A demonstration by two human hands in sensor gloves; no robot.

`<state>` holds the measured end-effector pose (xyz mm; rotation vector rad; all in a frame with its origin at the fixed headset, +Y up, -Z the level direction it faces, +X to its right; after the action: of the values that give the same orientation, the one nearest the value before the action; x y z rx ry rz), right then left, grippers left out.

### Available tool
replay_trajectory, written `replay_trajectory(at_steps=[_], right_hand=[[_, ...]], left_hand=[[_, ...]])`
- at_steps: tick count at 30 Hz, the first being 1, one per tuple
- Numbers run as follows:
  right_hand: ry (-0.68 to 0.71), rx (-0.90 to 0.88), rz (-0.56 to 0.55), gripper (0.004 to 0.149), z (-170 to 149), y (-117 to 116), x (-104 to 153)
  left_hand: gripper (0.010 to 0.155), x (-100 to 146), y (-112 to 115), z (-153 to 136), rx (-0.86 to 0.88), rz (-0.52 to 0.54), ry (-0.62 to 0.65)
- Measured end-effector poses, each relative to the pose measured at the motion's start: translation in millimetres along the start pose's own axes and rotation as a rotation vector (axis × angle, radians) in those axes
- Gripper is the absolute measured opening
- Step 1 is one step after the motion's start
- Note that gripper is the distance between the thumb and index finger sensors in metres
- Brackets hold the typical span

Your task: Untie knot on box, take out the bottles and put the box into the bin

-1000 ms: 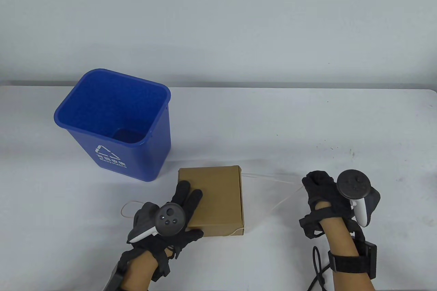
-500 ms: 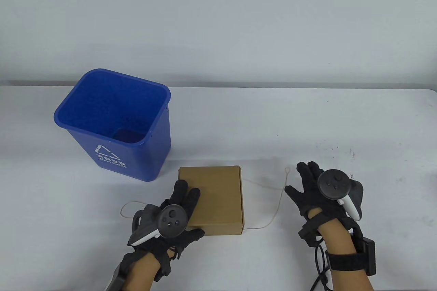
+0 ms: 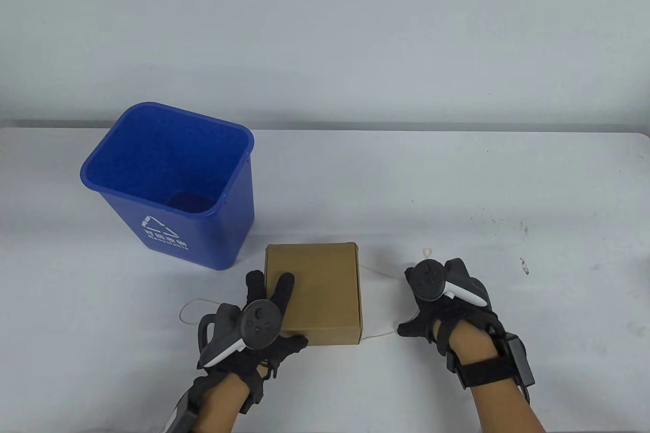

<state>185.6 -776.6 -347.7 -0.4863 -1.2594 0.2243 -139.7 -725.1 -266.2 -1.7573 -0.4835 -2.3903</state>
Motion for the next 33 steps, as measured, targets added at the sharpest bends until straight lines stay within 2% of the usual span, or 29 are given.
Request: replay_trajectory(at_steps=[6, 8, 11, 19, 24, 29, 33], right_hand=[[-0.049, 0.021, -0.117, 0.063, 9, 8, 2], [-0.057, 0.043, -0.192, 0.051, 14, 11, 4], [-0.066, 0.062, -0.221, 0.038, 22, 10, 6], [0.031, 0.182, -0.223, 0.036, 55, -6, 19], [0.139, 0.289, -0.223, 0.036, 82, -22, 38], [0.233, 0.322, -0.206, 0.036, 109, -34, 47], [0.347, 0.347, -0.245, 0.035, 133, -42, 52]], left_hand=[[0.109, -6, 6, -3, 0.073, 0.005, 0.008], [0.109, -7, 7, -4, 0.093, 0.021, 0.008], [0.108, -6, 7, -6, 0.117, 0.033, 0.008], [0.107, -5, 8, -11, 0.173, 0.040, 0.003], [0.106, -6, 8, -15, 0.205, 0.046, -0.004], [0.105, -7, 8, -14, 0.214, 0.050, -0.012], [0.105, -7, 9, -14, 0.226, 0.045, -0.012]])
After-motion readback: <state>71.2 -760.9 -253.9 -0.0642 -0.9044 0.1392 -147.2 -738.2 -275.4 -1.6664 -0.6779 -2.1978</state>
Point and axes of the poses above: the tracker on the back of each hand, its own z axis roughly to the thumb side, its own x axis roughly from the fingertips to the wrist, y = z × x, the point moved 2 cm from there along -x, roughly from the wrist to the fingertips, and after that the axes turned 1 degree about y, right-handed, at the moved point
